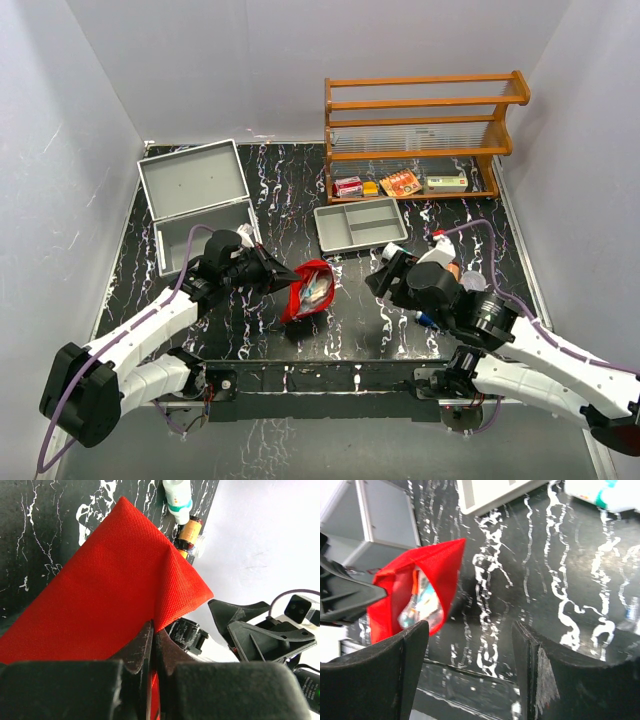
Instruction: Organize the medicine kit
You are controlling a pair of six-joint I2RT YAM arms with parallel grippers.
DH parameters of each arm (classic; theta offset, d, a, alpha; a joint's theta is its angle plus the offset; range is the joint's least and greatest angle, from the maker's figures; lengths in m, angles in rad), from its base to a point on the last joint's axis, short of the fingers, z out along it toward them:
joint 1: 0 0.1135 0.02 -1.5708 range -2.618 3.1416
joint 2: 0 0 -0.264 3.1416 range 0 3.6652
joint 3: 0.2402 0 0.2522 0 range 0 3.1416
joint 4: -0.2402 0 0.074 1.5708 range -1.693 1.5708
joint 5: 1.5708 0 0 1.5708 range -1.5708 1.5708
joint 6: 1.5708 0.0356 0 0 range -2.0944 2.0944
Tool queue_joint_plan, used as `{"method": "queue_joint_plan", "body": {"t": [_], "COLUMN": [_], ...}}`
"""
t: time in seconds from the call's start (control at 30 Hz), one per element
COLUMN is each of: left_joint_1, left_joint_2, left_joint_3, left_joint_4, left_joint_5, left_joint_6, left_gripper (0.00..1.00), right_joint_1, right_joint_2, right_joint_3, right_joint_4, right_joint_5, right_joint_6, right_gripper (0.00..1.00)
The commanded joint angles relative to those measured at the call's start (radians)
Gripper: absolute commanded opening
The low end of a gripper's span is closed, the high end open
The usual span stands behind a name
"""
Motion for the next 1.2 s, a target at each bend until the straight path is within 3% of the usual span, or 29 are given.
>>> {"method": "queue_joint_plan", "body": {"t": [0.0,0.2,0.33,0.63,0.77,1.17], "left_joint_1": [-0.004,-0.006,-0.007,-0.014,-0.020,-0.035], "left_joint_2": [-0.027,-0.008,0.020,0.057,0.071,0.080], "left_joint_3": [0.022,0.026,0.024,0.018,0.017,0.006], "left_joint_4": [-0.012,0.003,0.018,0.050,0.061,0.047], "left_joint_5": [0.049,0.108,0.128,0.145,0.144,0.135], "left_joint_6": [0.085,0.107,0.110,0.104,0.098,0.104], "left_gripper": [0.00,0.00,0.00,0.00,0.00,0.00], "right_joint_1": [0.003,0.004,0.003,0.004,0.003,0.003], "right_joint_2": [-0.018,0.128,0.210,0.403,0.456,0.564], "right_joint_3": [0.013,0.028,0.015,0.091,0.114,0.150], "right_joint_4": [-0.151,-0.102,0.075,0.252,0.308,0.350], "right_joint_5": [-0.002,-0.142,-0.289,-0.364,-0.367,-0.085], "right_joint_6": [-0.083,-0.238,-0.389,-0.445,-0.430,-0.332], "right_gripper": [0.67,0.70,0.71,0.70,0.65,0.34]}}
